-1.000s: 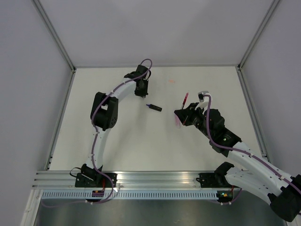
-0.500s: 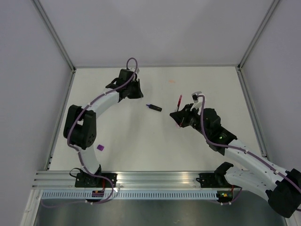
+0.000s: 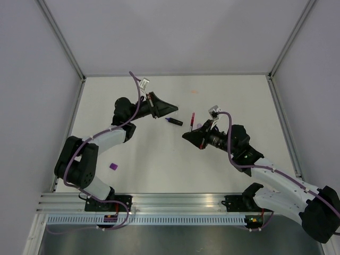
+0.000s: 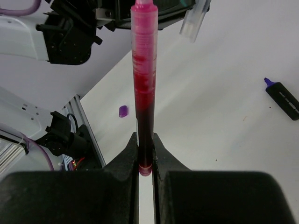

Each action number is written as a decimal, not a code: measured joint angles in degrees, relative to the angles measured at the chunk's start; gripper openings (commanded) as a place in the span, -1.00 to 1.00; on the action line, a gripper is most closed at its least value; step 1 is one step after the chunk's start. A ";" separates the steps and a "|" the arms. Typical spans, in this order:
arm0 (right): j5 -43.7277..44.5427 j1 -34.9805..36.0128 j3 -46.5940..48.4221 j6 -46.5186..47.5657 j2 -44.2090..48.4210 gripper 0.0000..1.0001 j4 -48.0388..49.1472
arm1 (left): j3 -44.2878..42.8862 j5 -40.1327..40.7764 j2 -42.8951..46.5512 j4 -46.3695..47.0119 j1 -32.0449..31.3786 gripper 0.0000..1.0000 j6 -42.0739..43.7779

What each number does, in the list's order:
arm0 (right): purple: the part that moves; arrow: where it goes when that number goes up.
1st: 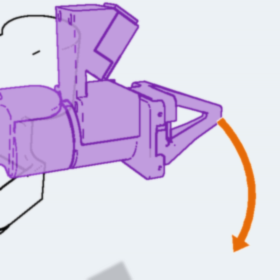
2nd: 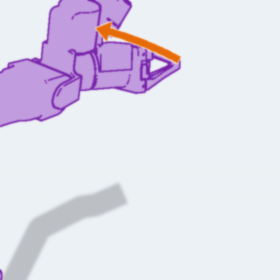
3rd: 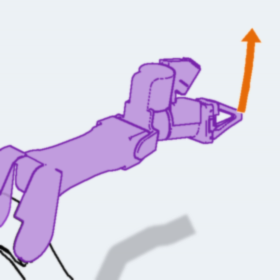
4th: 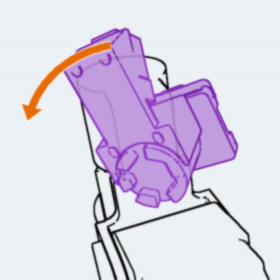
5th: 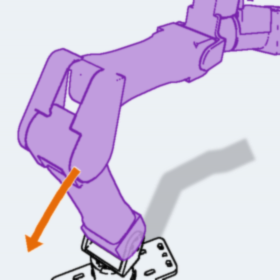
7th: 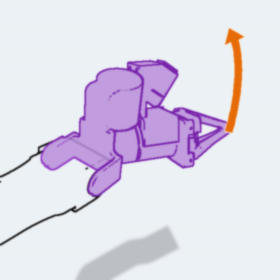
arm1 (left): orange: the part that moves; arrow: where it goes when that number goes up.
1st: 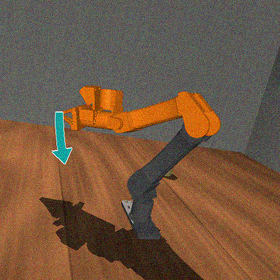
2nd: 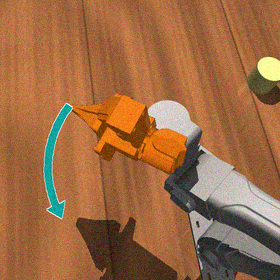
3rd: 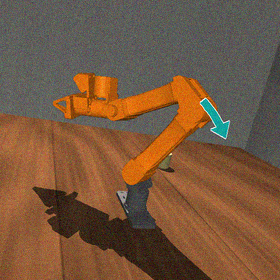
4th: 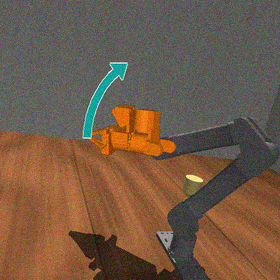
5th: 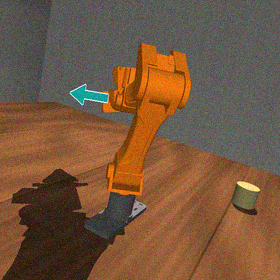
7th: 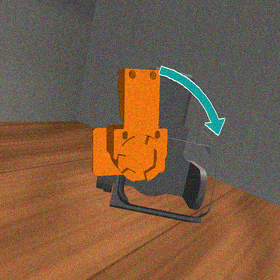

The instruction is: Insert the pens into the pen caps

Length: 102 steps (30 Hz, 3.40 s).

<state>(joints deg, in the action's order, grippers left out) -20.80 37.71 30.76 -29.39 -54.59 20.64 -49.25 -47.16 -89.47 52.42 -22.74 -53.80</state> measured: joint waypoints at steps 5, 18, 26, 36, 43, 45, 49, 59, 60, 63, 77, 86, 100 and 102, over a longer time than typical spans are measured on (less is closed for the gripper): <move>-2.51 0.09 -0.37 -0.68 -1.36 -0.99 3.02 | 3.28 -4.72 0.00 14.29 0.00 -0.95 -8.66; -4.26 3.41 -0.39 -0.87 -5.16 -1.00 5.57 | 3.48 -7.48 0.02 20.44 0.00 -0.95 -14.64; -4.39 7.87 -0.39 -0.61 -7.41 -1.00 6.32 | 3.48 -7.19 0.72 20.61 -0.74 -0.95 -14.80; -4.09 8.37 -0.39 -0.20 -7.39 -1.00 6.80 | 3.50 -4.17 6.25 20.59 -4.57 -0.95 -13.00; -3.34 8.59 -0.39 -0.15 -7.23 -0.99 6.80 | 3.50 -2.27 13.49 16.76 -7.30 -0.95 -5.68; -3.32 8.59 -0.39 -0.15 -7.17 -1.00 6.80 | 3.50 -1.75 14.47 15.67 -7.41 -0.95 -4.04; -3.30 9.03 -0.39 -0.11 -6.84 -0.99 6.80 | 3.52 -0.66 14.64 13.40 -7.58 -0.95 -2.12; -2.78 12.22 -0.39 1.81 -4.85 -1.00 6.84 | 3.54 2.19 14.75 7.93 -9.68 -0.95 2.45; -2.62 12.26 -0.39 1.99 -4.66 -1.00 6.84 | 3.58 2.29 14.88 7.41 -9.77 -0.95 2.82; -2.08 12.33 -0.39 2.21 -4.22 -1.00 6.88 | 3.91 2.84 15.41 6.45 -9.86 -0.95 3.72; 0.31 12.33 -0.44 2.67 -1.97 -1.00 7.26 | 6.16 3.58 16.02 6.25 -10.19 -0.95 4.48; 0.13 12.33 -0.44 2.69 -1.99 -0.99 7.28 | 6.19 4.17 17.25 6.25 -10.25 -0.95 4.46; -0.28 12.44 -0.44 2.69 -2.29 -1.00 8.04 | 6.19 5.75 20.68 4.48 -10.27 -0.95 5.11; -0.28 12.44 -0.44 2.69 -2.32 -1.00 8.07 | 6.19 5.90 20.68 4.24 -10.36 -0.95 5.14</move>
<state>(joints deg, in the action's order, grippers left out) -21.08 50.15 30.33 -26.70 -56.90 28.71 -43.07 -41.25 -68.79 56.66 -33.10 -48.66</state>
